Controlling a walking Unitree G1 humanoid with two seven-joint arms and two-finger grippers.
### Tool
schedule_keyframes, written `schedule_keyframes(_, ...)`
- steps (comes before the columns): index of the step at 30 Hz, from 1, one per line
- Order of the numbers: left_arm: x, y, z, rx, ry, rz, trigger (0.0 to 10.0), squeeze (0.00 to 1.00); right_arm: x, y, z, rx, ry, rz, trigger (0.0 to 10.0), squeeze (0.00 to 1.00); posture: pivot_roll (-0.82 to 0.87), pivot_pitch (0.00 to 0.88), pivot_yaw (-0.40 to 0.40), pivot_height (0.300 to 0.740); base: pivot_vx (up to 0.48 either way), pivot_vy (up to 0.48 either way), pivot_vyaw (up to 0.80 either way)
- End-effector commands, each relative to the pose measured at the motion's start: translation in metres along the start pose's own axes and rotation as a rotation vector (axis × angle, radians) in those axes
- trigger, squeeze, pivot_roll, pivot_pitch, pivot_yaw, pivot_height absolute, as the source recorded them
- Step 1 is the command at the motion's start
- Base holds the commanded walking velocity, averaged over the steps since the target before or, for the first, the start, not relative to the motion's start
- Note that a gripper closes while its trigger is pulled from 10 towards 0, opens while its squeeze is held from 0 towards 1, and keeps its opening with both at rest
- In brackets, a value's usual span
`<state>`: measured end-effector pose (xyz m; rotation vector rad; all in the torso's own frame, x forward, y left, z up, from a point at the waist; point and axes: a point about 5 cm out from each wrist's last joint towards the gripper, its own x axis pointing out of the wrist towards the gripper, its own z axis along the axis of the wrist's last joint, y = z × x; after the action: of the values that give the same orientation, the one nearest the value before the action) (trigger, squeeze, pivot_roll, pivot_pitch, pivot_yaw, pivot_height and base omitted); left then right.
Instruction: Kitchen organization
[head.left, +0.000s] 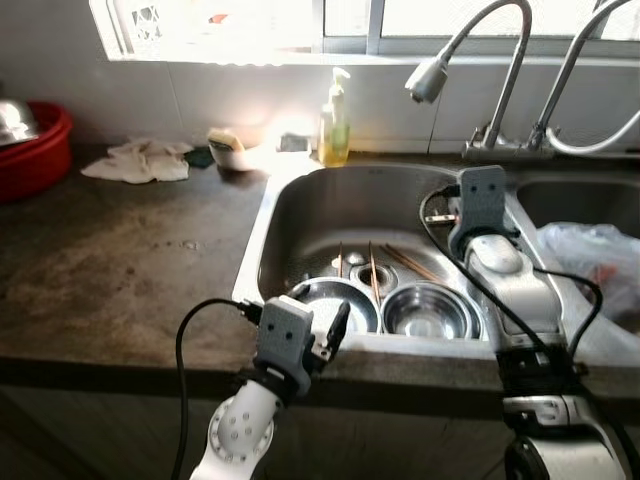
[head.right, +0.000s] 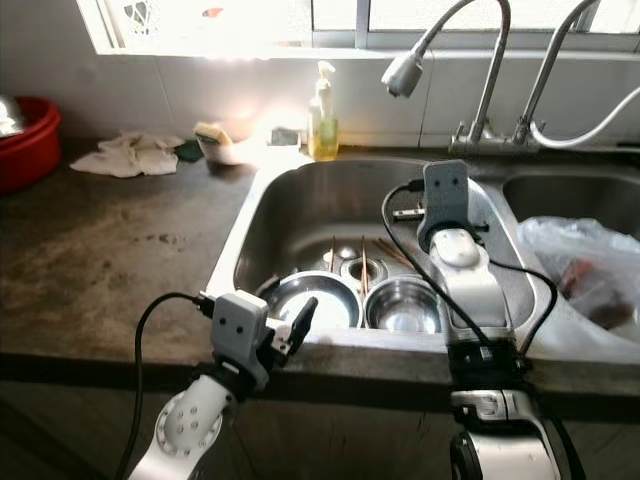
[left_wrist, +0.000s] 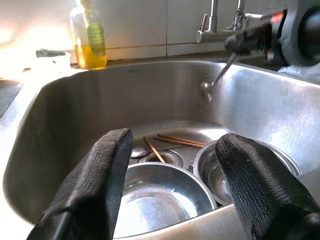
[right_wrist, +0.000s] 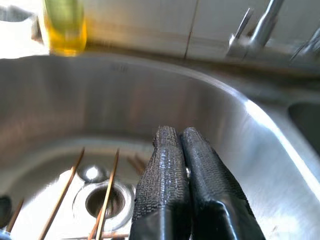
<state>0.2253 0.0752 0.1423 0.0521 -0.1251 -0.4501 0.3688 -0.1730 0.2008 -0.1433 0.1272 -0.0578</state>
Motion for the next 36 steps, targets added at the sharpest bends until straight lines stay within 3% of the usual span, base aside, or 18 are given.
schedule_keyframes(1,-0.002,-0.001,0.004,0.002,-0.001,-0.001,10.0,0.0,0.004,0.001,-0.006,-0.033,0.063,0.017,10.0,0.0,0.14,0.078,-0.066,0.74,0.0,0.0,0.0)
schedule_keyframes(4,-0.004,-0.002,0.004,-0.001,0.003,0.003,10.0,0.0,0.005,0.0,-0.019,-0.063,0.136,0.018,10.0,0.0,0.14,0.09,-0.07,0.74,0.0,0.0,0.0)
schedule_keyframes(5,-0.004,-0.002,0.005,-0.001,0.004,0.005,10.0,0.0,0.005,0.0,-0.021,-0.066,0.141,0.018,10.0,0.4,0.14,0.091,-0.072,0.74,0.0,0.0,0.0)
schedule_keyframes(6,-0.004,-0.003,0.005,-0.002,0.005,0.006,10.0,0.0,0.005,0.0,-0.022,-0.067,0.144,0.019,10.0,0.61,0.14,0.094,-0.078,0.74,0.0,0.0,0.0)
schedule_keyframes(7,-0.004,-0.003,0.005,-0.003,0.005,0.007,10.0,0.0,0.005,0.0,-0.022,-0.069,0.144,0.02,10.0,0.61,0.14,0.094,-0.078,0.74,0.0,0.0,0.0)
schedule_keyframes(8,-0.004,-0.003,0.005,-0.003,0.007,0.008,10.0,0.0,0.005,0.001,-0.023,-0.071,0.147,0.025,10.0,1.0,0.15,0.098,-0.084,0.74,0.0,0.0,0.0)
schedule_keyframes(18,-0.003,-0.005,0.005,-0.009,0.011,0.015,10.0,0.0,0.0,0.001,-0.023,-0.05,0.124,0.022,10.0,1.0,0.14,0.082,-0.089,0.74,0.0,0.0,0.0)
schedule_keyframes(21,-0.002,-0.004,0.005,-0.006,0.01,0.017,10.0,0.0,-0.01,-0.002,-0.011,-0.017,0.001,-0.03,10.0,1.0,0.14,0.071,-0.087,0.74,0.0,0.0,0.0)
schedule_keyframes(22,-0.002,-0.004,0.005,-0.005,0.009,0.017,10.0,0.0,-0.014,-0.002,-0.006,-0.004,-0.038,-0.034,10.0,0.35,0.14,0.071,-0.087,0.74,0.0,0.0,0.0)
schedule_keyframes(23,-0.001,-0.002,0.005,-0.004,0.008,0.019,10.0,0.0,-0.023,-0.004,0.001,0.004,-0.102,-0.044,10.0,0.0,0.14,0.064,-0.089,0.74,0.0,0.0,0.0)
schedule_keyframes(26,-0.001,-0.001,0.004,0.003,0.008,0.019,10.0,0.0,-0.03,-0.004,0.006,0.012,-0.157,-0.037,10.0,0.0,0.14,0.053,-0.082,0.74,0.0,0.0,0.0)
schedule_keyframes(28,0.0,0.001,0.005,0.006,0.004,0.017,10.0,0.0,-0.047,-0.003,0.015,0.033,-0.245,-0.013,10.0,0.0,0.14,0.044,-0.079,0.74,0.0,0.0,0.0)
schedule_keyframes(33,0.003,0.003,0.005,0.009,-0.001,0.017,10.0,0.0,-0.064,0.001,0.018,0.058,-0.308,0.003,10.0,0.0,0.13,0.025,-0.072,0.74,0.0,0.0,0.0)
schedule_keyframes(34,0.005,0.005,0.007,0.011,-0.009,0.016,10.0,0.0,-0.078,0.006,0.016,0.08,-0.341,0.017,10.0,0.0,0.13,0.013,-0.065,0.74,0.0,0.0,0.0)
schedule_keyframes(36,0.007,0.006,0.008,0.01,-0.014,0.017,10.0,0.0,-0.088,0.011,0.013,0.091,-0.364,0.031,10.0,0.0,0.13,0.008,-0.063,0.74,0.0,0.0,0.0)
